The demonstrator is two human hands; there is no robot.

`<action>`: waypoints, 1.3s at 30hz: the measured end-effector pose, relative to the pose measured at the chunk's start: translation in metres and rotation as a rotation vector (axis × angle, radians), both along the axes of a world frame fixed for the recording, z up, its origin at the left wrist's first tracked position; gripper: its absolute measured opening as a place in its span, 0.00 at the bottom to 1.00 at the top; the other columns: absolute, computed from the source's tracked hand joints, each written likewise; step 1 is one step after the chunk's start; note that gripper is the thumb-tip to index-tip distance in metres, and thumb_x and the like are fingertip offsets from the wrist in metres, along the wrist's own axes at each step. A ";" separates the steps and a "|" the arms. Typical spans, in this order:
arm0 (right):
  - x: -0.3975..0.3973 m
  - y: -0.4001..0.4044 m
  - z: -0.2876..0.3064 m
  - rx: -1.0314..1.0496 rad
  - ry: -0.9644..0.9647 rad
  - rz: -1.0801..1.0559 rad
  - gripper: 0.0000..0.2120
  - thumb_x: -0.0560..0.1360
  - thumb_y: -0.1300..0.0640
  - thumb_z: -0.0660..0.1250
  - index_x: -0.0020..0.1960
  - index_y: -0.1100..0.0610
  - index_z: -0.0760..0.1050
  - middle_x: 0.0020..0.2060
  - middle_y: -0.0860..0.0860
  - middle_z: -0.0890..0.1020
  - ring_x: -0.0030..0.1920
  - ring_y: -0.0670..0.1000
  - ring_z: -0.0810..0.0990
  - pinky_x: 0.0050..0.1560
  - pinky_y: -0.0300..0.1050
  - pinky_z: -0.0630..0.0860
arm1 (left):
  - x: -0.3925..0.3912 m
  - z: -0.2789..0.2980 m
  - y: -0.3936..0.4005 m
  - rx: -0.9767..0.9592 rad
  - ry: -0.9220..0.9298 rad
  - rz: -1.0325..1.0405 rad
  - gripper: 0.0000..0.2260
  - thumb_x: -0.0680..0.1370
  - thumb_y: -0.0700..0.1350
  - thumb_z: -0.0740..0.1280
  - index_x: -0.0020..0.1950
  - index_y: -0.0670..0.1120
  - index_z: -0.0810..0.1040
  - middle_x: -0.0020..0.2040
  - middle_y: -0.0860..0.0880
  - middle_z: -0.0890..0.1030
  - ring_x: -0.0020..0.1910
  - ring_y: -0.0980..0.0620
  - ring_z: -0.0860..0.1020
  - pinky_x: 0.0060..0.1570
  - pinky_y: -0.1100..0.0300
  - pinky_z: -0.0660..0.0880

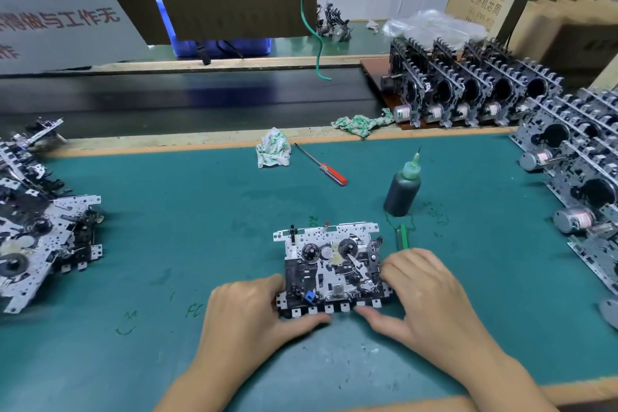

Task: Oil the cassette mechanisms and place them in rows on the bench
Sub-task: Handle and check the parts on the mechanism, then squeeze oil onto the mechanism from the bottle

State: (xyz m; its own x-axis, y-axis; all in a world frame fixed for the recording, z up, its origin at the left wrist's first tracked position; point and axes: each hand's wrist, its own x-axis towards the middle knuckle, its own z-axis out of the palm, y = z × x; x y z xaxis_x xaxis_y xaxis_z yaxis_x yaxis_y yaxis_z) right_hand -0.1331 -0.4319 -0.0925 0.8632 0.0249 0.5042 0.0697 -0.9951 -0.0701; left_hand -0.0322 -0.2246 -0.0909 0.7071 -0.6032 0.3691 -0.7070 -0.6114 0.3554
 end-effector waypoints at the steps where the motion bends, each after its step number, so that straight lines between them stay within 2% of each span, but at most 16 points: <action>1: 0.000 0.000 0.000 -0.006 0.010 -0.009 0.23 0.71 0.38 0.62 0.33 0.58 0.73 0.32 0.49 0.75 0.33 0.53 0.75 0.46 0.44 0.68 | 0.001 0.000 0.001 0.004 0.001 0.016 0.27 0.61 0.73 0.60 0.24 0.49 0.69 0.17 0.49 0.67 0.18 0.48 0.68 0.16 0.59 0.67; 5: 0.005 0.001 0.008 0.099 0.099 -0.100 0.25 0.70 0.34 0.58 0.40 0.56 0.78 0.37 0.47 0.78 0.41 0.52 0.78 0.52 0.43 0.66 | 0.004 0.003 -0.002 0.110 0.064 0.140 0.34 0.59 0.79 0.55 0.26 0.47 0.69 0.19 0.49 0.68 0.22 0.48 0.73 0.21 0.57 0.67; 8: 0.016 -0.007 0.022 0.452 0.010 -0.268 0.23 0.71 0.34 0.58 0.50 0.51 0.77 0.44 0.42 0.78 0.49 0.46 0.74 0.50 0.39 0.63 | 0.019 0.011 -0.011 0.208 0.063 0.176 0.33 0.56 0.82 0.49 0.29 0.52 0.66 0.23 0.50 0.71 0.34 0.49 0.78 0.25 0.60 0.60; 10: 0.026 -0.021 0.028 0.694 -0.145 -0.386 0.17 0.71 0.39 0.65 0.53 0.49 0.71 0.46 0.42 0.76 0.52 0.47 0.74 0.50 0.41 0.66 | 0.031 0.016 -0.020 0.205 0.037 0.153 0.29 0.57 0.80 0.52 0.31 0.55 0.69 0.27 0.53 0.75 0.38 0.49 0.79 0.25 0.62 0.57; 11: 0.033 -0.029 0.030 0.774 -0.185 -0.427 0.18 0.70 0.43 0.68 0.54 0.49 0.68 0.48 0.43 0.75 0.53 0.48 0.74 0.51 0.44 0.68 | 0.035 0.017 -0.024 0.208 0.022 0.141 0.29 0.58 0.80 0.53 0.34 0.57 0.74 0.29 0.53 0.76 0.39 0.49 0.80 0.26 0.61 0.57; 13: 0.049 -0.041 0.031 0.909 -0.105 -0.468 0.25 0.69 0.50 0.73 0.60 0.51 0.64 0.54 0.46 0.74 0.58 0.50 0.72 0.54 0.45 0.67 | 0.040 0.016 -0.031 0.228 -0.009 0.134 0.29 0.61 0.78 0.56 0.43 0.57 0.78 0.33 0.52 0.80 0.41 0.50 0.80 0.28 0.59 0.60; 15: 0.062 -0.046 0.024 1.038 0.030 -0.470 0.27 0.70 0.54 0.74 0.61 0.53 0.62 0.58 0.49 0.74 0.58 0.49 0.71 0.53 0.41 0.65 | 0.040 0.013 -0.035 0.219 -0.008 0.133 0.27 0.63 0.75 0.62 0.41 0.53 0.79 0.32 0.51 0.80 0.37 0.49 0.81 0.29 0.59 0.62; 17: 0.069 -0.047 0.015 1.076 0.049 -0.466 0.22 0.72 0.56 0.73 0.57 0.54 0.63 0.56 0.50 0.76 0.52 0.47 0.71 0.45 0.35 0.63 | 0.040 0.009 -0.036 0.165 -0.004 0.104 0.24 0.61 0.72 0.68 0.32 0.50 0.77 0.24 0.50 0.76 0.28 0.47 0.79 0.25 0.61 0.62; 19: 0.070 -0.046 0.013 1.075 -0.032 -0.426 0.16 0.73 0.55 0.71 0.53 0.52 0.65 0.51 0.47 0.79 0.47 0.43 0.75 0.39 0.32 0.64 | 0.040 0.009 -0.034 0.142 -0.014 0.086 0.24 0.60 0.71 0.66 0.28 0.50 0.75 0.20 0.50 0.73 0.22 0.47 0.76 0.21 0.63 0.62; 21: 0.067 -0.043 0.018 1.114 -0.145 -0.313 0.09 0.76 0.54 0.67 0.52 0.48 0.68 0.45 0.39 0.79 0.43 0.34 0.77 0.39 0.26 0.68 | 0.041 0.007 -0.034 0.107 -0.009 0.075 0.25 0.61 0.72 0.61 0.28 0.50 0.75 0.20 0.50 0.73 0.22 0.47 0.76 0.21 0.62 0.62; 23: 0.061 -0.039 0.024 1.191 -0.246 -0.195 0.05 0.78 0.52 0.64 0.51 0.44 0.71 0.37 0.39 0.80 0.36 0.38 0.77 0.36 0.30 0.72 | 0.042 0.005 -0.033 0.059 -0.006 0.081 0.27 0.61 0.74 0.59 0.28 0.50 0.73 0.20 0.50 0.73 0.23 0.46 0.77 0.23 0.62 0.60; 25: 0.054 -0.033 0.030 1.291 -0.320 -0.104 0.06 0.74 0.52 0.65 0.49 0.43 0.72 0.31 0.44 0.80 0.28 0.44 0.73 0.30 0.35 0.72 | 0.044 0.003 -0.033 0.018 0.016 0.099 0.29 0.61 0.77 0.58 0.26 0.51 0.68 0.21 0.49 0.74 0.25 0.46 0.77 0.25 0.61 0.60; 28: 0.051 -0.025 0.037 1.523 -0.365 0.012 0.09 0.69 0.59 0.72 0.47 0.50 0.77 0.32 0.45 0.80 0.26 0.42 0.71 0.28 0.36 0.71 | 0.046 0.001 -0.030 -0.057 0.034 0.106 0.28 0.62 0.78 0.58 0.26 0.53 0.61 0.21 0.49 0.72 0.25 0.45 0.75 0.25 0.59 0.63; 32: 0.050 -0.018 0.039 1.840 -0.401 0.075 0.09 0.66 0.54 0.67 0.43 0.59 0.75 0.29 0.47 0.79 0.26 0.43 0.73 0.24 0.35 0.70 | 0.045 0.005 -0.031 -0.114 0.022 0.085 0.25 0.63 0.75 0.59 0.26 0.58 0.53 0.17 0.54 0.58 0.20 0.49 0.64 0.23 0.66 0.57; 36: 0.052 -0.013 0.038 1.777 -0.427 -0.050 0.16 0.64 0.46 0.67 0.41 0.58 0.71 0.27 0.47 0.79 0.27 0.46 0.79 0.21 0.37 0.72 | 0.045 0.005 -0.029 -0.121 0.020 0.067 0.24 0.64 0.74 0.59 0.27 0.58 0.52 0.18 0.55 0.55 0.19 0.47 0.68 0.24 0.68 0.56; 39: 0.052 -0.010 0.034 1.569 -0.464 -0.123 0.16 0.66 0.46 0.74 0.39 0.57 0.73 0.28 0.46 0.80 0.31 0.45 0.79 0.30 0.42 0.78 | 0.045 0.004 -0.029 -0.106 0.017 0.069 0.26 0.64 0.74 0.59 0.27 0.56 0.51 0.17 0.54 0.57 0.20 0.46 0.70 0.23 0.66 0.56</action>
